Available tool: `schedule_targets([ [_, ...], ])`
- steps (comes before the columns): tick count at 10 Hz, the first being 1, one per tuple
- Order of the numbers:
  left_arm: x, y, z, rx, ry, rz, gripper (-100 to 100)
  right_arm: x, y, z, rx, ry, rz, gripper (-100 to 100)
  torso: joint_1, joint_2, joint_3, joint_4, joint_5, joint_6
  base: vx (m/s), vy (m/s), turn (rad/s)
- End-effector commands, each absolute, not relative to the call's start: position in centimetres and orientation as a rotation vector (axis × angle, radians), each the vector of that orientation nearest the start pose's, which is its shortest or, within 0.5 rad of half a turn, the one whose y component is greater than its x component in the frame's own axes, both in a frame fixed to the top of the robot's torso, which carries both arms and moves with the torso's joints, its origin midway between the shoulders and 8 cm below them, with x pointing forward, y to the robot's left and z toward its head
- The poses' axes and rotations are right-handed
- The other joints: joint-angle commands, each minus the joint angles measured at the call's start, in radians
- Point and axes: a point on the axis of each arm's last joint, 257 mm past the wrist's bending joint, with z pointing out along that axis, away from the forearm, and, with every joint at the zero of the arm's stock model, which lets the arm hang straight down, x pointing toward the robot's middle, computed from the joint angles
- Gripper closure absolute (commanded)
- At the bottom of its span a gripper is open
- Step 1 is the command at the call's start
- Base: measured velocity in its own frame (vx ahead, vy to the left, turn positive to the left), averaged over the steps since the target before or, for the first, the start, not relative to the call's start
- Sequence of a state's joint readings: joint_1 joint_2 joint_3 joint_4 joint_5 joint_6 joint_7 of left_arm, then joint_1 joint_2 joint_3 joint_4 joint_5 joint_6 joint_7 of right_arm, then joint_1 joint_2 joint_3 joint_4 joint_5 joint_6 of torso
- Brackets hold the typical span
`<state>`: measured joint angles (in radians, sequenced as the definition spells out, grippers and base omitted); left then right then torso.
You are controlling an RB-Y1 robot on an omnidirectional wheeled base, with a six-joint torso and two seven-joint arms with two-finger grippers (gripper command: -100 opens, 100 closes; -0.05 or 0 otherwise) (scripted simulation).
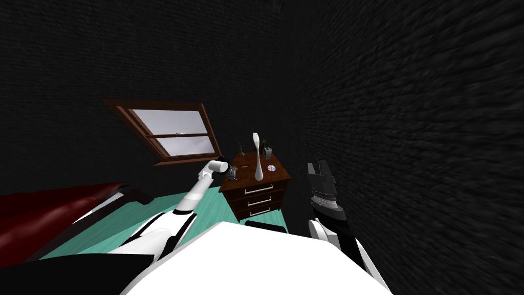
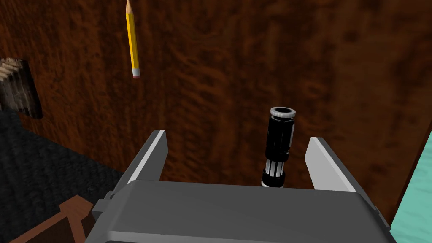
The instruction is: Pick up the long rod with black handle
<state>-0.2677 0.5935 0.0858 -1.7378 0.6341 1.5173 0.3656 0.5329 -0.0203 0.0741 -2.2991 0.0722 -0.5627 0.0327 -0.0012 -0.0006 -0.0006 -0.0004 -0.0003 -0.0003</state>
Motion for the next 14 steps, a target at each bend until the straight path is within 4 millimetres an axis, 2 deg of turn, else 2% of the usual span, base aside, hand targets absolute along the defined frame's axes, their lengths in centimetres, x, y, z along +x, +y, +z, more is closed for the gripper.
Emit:
schedule_targets([
  [1, 45.6, 34.4, -27.7, -2.256, 1.755, -0.573, -100, 33.1, -24.5, 3.2, 0.553, 0.644, 1.305, 0, 0.000, 0.000, 0.000, 0.000, 0.000, 0.000, 0.018, -0.021, -0.017],
  [3, 44.0, 35.9, -28.6, -2.318, 1.761, -0.451, -100, 33.1, -24.5, 3.2, 0.553, 0.644, 1.305, 0, 0.000, 0.000, 0.000, 0.000, 0.000, 0.000, 0.026, -0.032, -0.037],
  [4, 43.8, 35.9, -28.7, -2.323, 1.764, -0.440, -100, 33.1, -24.5, 3.2, 0.553, 0.644, 1.305, 0, -0.001, -0.001, 0.000, 0.000, 0.000, 0.000, 0.019, -0.031, -0.015],
  [7, 41.8, 37.7, -29.3, -2.385, 1.762, -0.301, -100, 33.1, -24.5, 3.2, 0.553, 0.644, 1.305, 0, 0.000, 0.000, 0.000, 0.000, 0.000, 0.000, 0.018, -0.028, -0.026],
  [9, 41.6, 37.8, -29.4, -2.386, 1.761, -0.297, -100, 33.1, -24.5, 3.2, 0.553, 0.644, 1.305, 0, 0.000, 0.000, 0.000, 0.000, 0.000, 0.000, 0.013, -0.015, -0.009],
  [10, 41.5, 37.9, -29.4, -2.389, 1.761, -0.291, 0, 33.1, -24.5, 3.2, 0.553, 0.644, 1.305, 0, 0.001, 0.001, 0.000, 0.000, 0.000, 0.000, 0.000, 0.000, 0.000],
  [11, 41.6, 38.0, -30.4, -2.392, 1.756, -0.292, -100, 33.1, -24.5, 3.2, 0.553, 0.644, 1.305, 0, 0.001, 0.001, 0.001, 0.000, 0.000, 0.000, 0.004, -0.001, -0.022],
  [13, 41.7, 38.1, -31.3, -2.395, 1.752, -0.291, -100, 33.1, -24.5, 3.2, 0.553, 0.644, 1.305, 0, 0.002, 0.001, 0.001, 0.000, 0.000, 0.000, 0.006, 0.000, -0.025],
  [14, 41.6, 38.1, -31.0, -2.396, 1.753, -0.289, -100, 33.1, -24.5, 3.2, 0.553, 0.644, 1.305, 0, 0.002, 0.001, 0.001, 0.000, 0.000, 0.000, 0.000, 0.000, 0.000],
])
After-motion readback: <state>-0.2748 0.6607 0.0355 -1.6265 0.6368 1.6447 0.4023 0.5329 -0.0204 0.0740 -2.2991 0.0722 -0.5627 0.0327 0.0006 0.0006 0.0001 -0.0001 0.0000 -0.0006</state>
